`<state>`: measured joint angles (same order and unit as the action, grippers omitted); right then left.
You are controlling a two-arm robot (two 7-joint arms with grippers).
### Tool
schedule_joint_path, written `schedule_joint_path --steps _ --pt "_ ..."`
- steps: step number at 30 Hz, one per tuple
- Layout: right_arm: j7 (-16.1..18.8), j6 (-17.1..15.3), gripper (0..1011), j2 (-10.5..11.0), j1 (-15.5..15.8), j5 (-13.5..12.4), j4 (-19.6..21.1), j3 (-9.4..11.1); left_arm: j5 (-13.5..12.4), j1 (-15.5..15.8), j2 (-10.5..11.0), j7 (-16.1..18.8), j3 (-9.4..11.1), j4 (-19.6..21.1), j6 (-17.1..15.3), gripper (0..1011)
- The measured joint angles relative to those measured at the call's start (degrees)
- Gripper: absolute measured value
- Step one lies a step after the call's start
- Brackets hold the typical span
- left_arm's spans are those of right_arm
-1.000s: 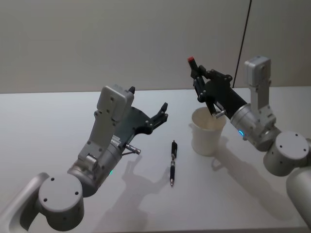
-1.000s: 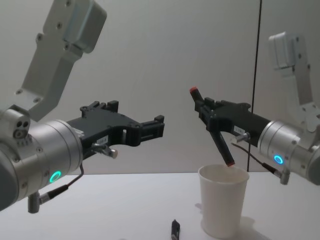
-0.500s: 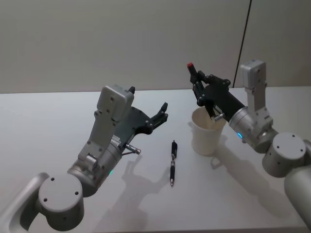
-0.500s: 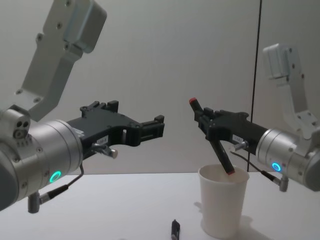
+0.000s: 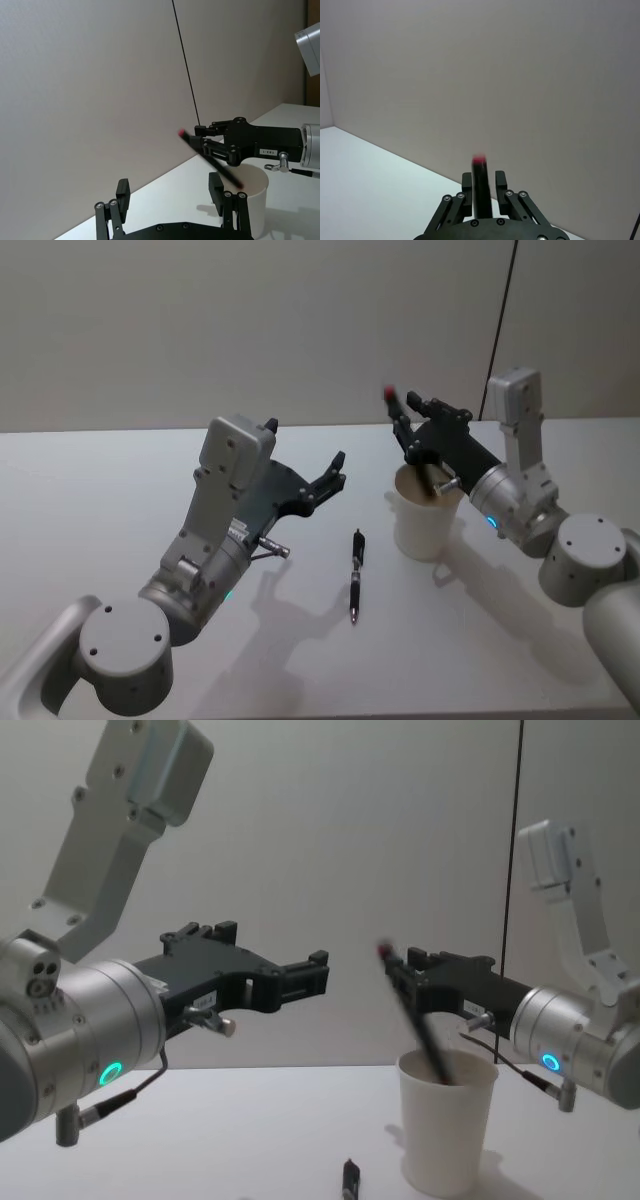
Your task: Place the pen into the pen holder.
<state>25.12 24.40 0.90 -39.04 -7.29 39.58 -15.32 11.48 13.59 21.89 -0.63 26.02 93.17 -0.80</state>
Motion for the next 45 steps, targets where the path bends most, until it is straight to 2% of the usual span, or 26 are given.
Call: schedule_joint_path --steps 2,4,11,13,18,19,23,26,33,38,45 --pt "0.00 -0.13 329 -0.01 -0.06 0.08 -0.13 -0.02 0.00 0.00 0.00 0.00 0.00 0.00 0.00 1000" --pt "0.01 -0.21 360 -0.01 -0.08 0.10 -0.18 -0.02 0.00 0.00 0.00 0.00 0.00 0.00 0.00 999" --pt "0.13 -0.63 612 0.05 -0.12 0.12 -0.21 0.01 0.00 0.00 0.00 0.00 0.00 0.00 0.00 1000" --pt "0.16 -0.70 646 0.07 -0.09 0.12 -0.12 0.03 0.00 0.00 0.00 0.00 0.00 0.00 0.00 1000" --pt "0.32 -0.95 826 0.23 0.22 0.08 0.50 0.10 0.00 0.00 0.00 0.00 0.00 0.00 0.00 1000" --pt "0.34 -0.99 826 0.25 0.28 0.06 0.61 0.12 0.00 0.00 0.00 0.00 0.00 0.00 0.00 1000" --pt "0.42 -1.25 958 0.42 0.70 -0.18 1.53 0.23 0.00 0.00 0.00 0.00 0.00 0.00 0.00 1000" --pt "0.43 -1.71 1001 0.65 1.30 -0.66 2.99 0.35 0.00 0.00 0.00 0.00 0.00 0.00 0.00 1000" --pt "-0.23 -3.28 1001 1.25 3.20 -2.08 7.78 0.70 0.00 0.00 0.00 0.00 0.00 0.00 0.00 999" --pt "-2.29 -5.45 1001 1.93 5.53 -3.48 13.38 0.99 0.00 0.00 0.00 0.01 0.00 0.00 0.00 1000" --pt "-6.86 -9.07 1001 2.73 8.64 -4.94 20.63 1.36 0.00 0.00 0.00 0.00 0.00 0.00 0.00 1000"
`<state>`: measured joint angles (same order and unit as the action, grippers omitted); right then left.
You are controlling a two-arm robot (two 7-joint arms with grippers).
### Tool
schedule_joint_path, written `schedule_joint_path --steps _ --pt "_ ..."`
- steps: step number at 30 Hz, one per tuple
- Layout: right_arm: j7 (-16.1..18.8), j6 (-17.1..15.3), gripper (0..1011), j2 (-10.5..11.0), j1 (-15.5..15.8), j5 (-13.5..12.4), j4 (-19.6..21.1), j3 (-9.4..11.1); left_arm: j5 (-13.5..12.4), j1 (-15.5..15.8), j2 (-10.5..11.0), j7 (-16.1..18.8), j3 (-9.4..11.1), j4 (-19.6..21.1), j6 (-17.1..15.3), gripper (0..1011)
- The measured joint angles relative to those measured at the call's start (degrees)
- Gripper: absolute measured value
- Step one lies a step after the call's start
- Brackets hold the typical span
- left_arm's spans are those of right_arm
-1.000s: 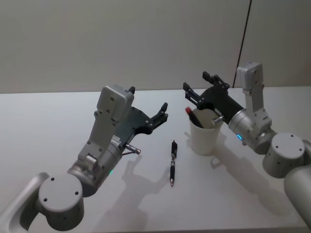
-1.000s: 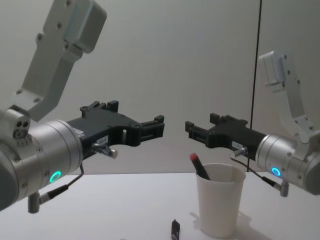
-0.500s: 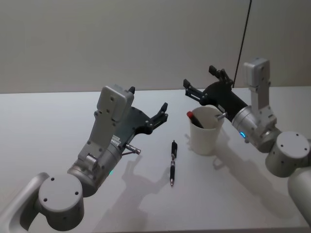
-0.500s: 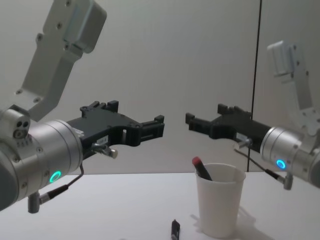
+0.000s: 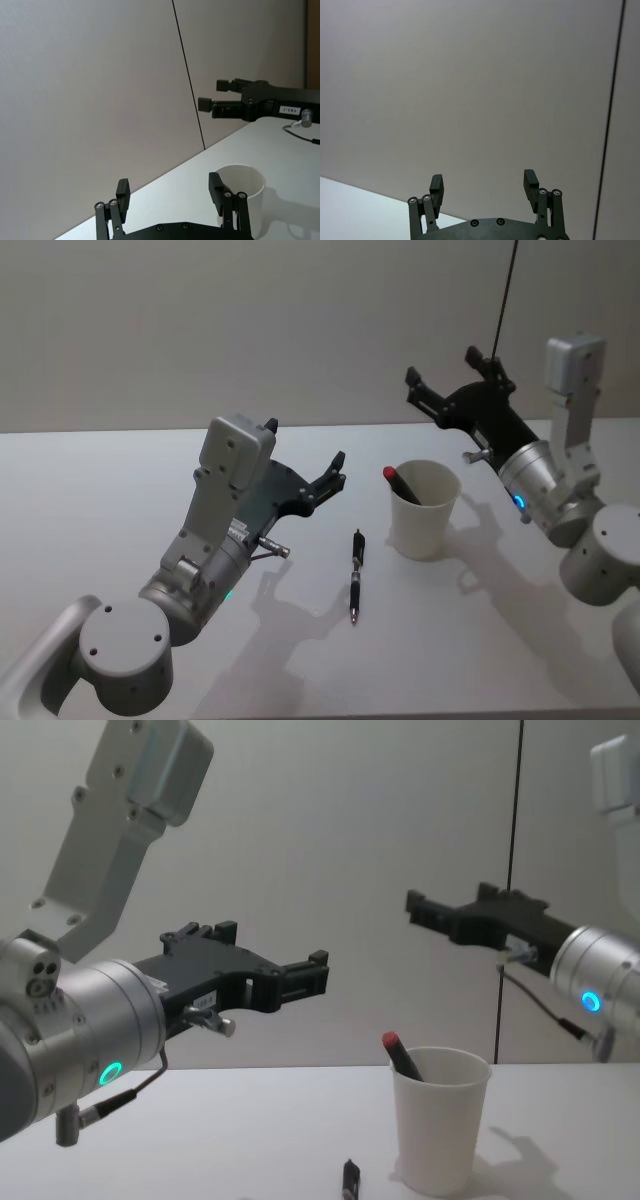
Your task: Place the pen into the pen holder.
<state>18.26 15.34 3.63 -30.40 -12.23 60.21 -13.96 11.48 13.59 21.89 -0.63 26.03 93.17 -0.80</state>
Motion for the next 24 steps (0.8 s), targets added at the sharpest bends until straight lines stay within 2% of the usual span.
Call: schedule_joint_path --steps 11,18,24 --pt "-8.59 -8.01 1002 1.57 5.09 -1.93 10.60 0.86 0.00 0.00 0.00 0.00 0.00 0.00 0.00 1000" --pt "-11.78 -12.43 1001 2.89 8.36 -2.84 15.91 1.46 0.00 0.00 0.00 0.00 0.00 0.00 0.00 1000" --pt "-13.01 -15.30 1001 3.97 10.75 -3.24 19.17 1.87 0.00 0.00 0.00 0.00 0.00 0.00 0.00 1000"
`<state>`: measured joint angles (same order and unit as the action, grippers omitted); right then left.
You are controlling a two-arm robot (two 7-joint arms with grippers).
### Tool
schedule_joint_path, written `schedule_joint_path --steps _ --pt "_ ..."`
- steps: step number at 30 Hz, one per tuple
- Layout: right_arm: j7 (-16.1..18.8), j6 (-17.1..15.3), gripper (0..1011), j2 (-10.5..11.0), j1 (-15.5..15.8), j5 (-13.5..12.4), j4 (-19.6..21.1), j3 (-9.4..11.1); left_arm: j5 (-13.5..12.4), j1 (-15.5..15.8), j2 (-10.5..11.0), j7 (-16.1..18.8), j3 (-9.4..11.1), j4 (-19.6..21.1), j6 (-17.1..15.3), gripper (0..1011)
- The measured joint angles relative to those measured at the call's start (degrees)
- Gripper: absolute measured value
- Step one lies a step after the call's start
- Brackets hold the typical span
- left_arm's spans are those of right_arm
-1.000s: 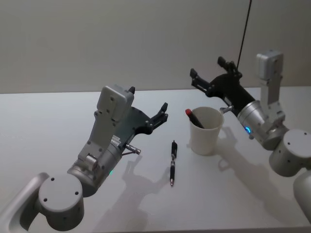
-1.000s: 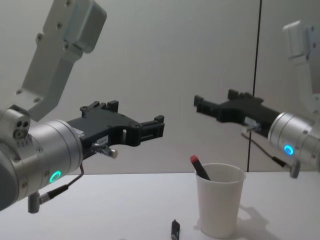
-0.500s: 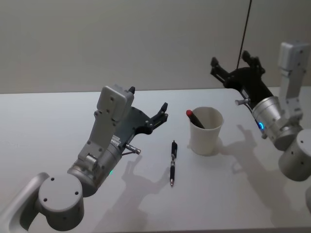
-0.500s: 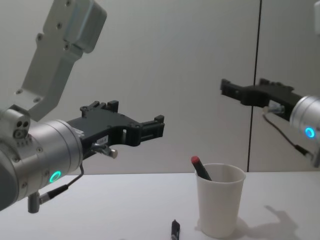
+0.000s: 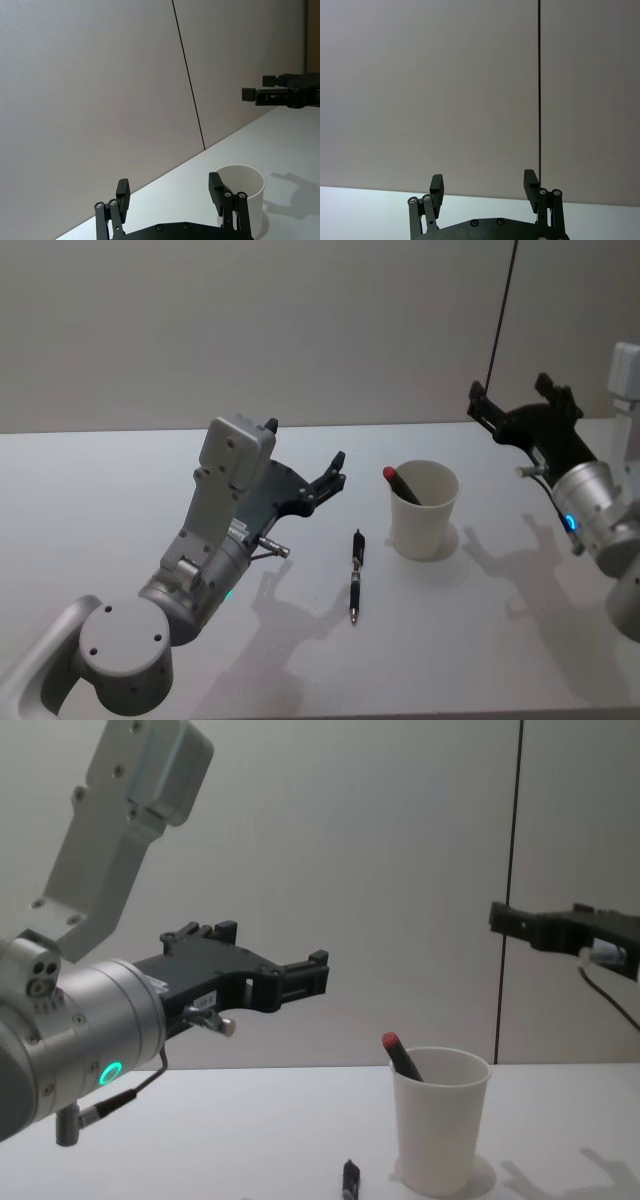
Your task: Place the pen into the pen holder.
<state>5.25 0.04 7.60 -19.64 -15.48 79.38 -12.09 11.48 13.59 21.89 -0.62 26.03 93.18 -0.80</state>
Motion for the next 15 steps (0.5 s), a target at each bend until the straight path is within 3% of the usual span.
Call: schedule_joint_path --steps 15 --pt "-0.47 -4.71 1001 2.82 5.65 -0.52 5.32 0.90 0.00 0.00 0.00 0.00 0.00 0.00 0.00 1000"
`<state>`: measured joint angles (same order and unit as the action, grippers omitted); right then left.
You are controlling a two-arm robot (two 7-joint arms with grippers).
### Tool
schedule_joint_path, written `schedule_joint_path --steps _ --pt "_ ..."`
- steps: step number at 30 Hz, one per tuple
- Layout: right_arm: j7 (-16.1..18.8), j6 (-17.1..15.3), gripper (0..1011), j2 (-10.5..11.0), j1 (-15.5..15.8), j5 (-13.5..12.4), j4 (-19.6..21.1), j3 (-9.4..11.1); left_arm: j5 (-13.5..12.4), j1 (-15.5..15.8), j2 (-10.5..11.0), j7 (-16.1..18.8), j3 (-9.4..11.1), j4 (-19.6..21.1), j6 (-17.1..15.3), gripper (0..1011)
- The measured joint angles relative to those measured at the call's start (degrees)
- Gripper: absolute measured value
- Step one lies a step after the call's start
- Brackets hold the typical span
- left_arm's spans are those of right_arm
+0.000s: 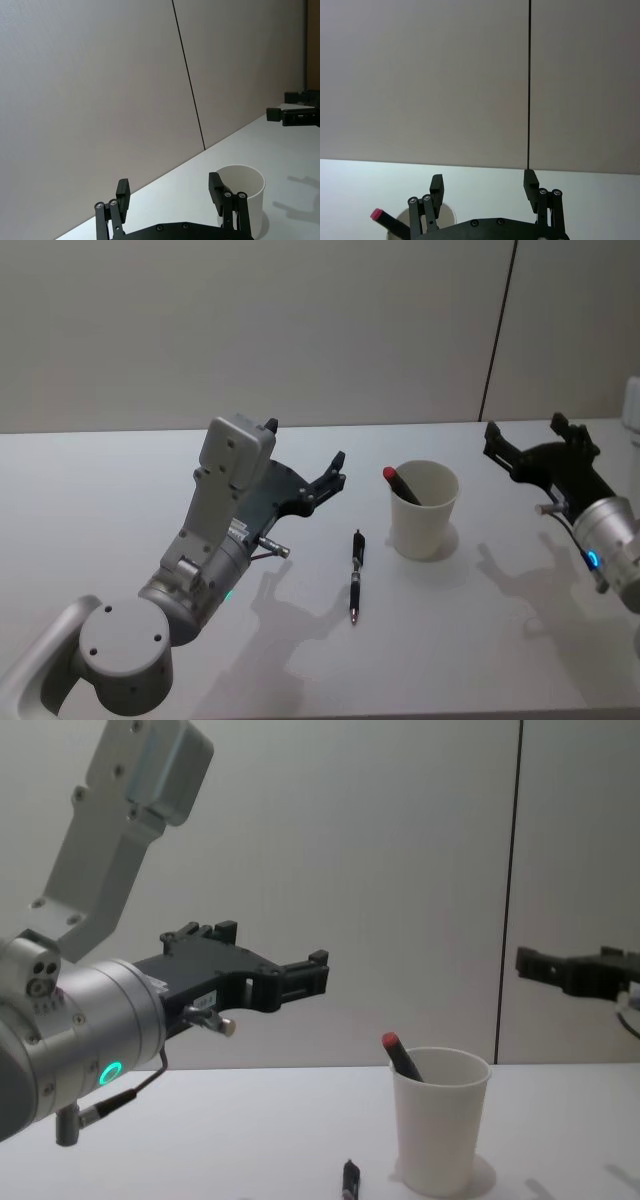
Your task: Place the pen into the pen holder.
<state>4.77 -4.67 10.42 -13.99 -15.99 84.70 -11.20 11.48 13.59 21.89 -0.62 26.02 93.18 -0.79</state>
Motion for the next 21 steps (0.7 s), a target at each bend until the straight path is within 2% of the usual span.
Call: schedule_joint_path --steps 11,21 --pt "-0.20 -0.68 1002 1.38 2.04 -0.09 0.49 0.84 0.00 0.00 0.00 0.00 0.00 0.00 0.00 1000" --pt "-0.69 0.07 1001 2.01 2.21 0.60 -1.08 1.54 0.00 0.00 0.00 0.00 0.00 0.00 0.00 1000"
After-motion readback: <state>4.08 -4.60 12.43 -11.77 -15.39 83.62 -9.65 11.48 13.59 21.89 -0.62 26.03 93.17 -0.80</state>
